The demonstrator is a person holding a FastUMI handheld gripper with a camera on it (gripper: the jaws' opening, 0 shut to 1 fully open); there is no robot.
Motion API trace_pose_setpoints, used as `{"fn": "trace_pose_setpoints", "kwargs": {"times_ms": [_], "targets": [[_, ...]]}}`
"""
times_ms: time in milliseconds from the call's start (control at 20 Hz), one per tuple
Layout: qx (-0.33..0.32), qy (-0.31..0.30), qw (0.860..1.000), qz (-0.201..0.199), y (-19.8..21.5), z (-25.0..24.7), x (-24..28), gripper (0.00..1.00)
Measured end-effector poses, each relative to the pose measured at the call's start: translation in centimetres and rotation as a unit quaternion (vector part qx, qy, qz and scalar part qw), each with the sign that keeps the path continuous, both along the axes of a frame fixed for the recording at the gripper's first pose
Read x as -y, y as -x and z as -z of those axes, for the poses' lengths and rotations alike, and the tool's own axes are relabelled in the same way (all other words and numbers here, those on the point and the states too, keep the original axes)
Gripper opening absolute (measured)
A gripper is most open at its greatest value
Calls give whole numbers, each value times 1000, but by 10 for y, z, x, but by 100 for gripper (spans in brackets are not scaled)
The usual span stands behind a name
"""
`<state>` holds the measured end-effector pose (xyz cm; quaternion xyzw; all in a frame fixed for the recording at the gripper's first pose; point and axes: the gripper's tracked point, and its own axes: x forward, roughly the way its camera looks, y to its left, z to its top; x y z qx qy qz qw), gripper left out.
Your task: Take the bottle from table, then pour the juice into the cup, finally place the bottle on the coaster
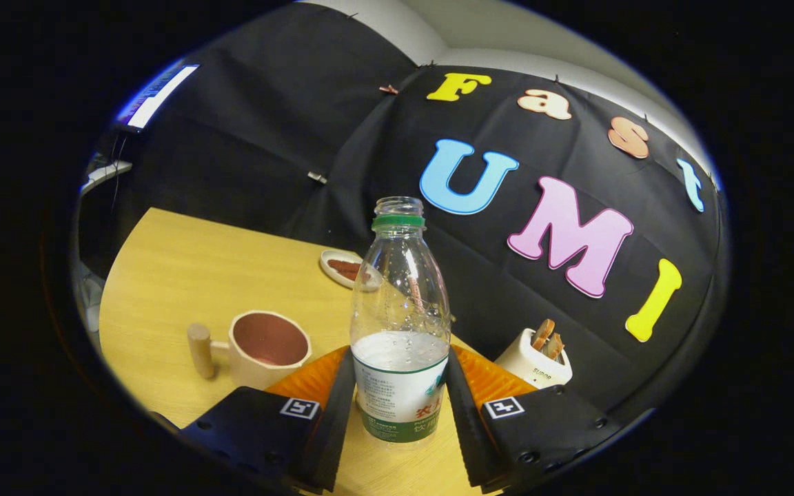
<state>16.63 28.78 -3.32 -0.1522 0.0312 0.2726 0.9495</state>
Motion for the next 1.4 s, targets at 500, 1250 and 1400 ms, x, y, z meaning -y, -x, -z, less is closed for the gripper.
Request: {"fn": "trace_pose_setpoints", "kwargs": {"times_ms": [500,1250,1400], "targets": [[-38,-177,983,-4,-39,-6,-2,74],[-90,-221,970,39,-98,65,21,76],[-88,-211,972,46,-101,72,24,76]]}}
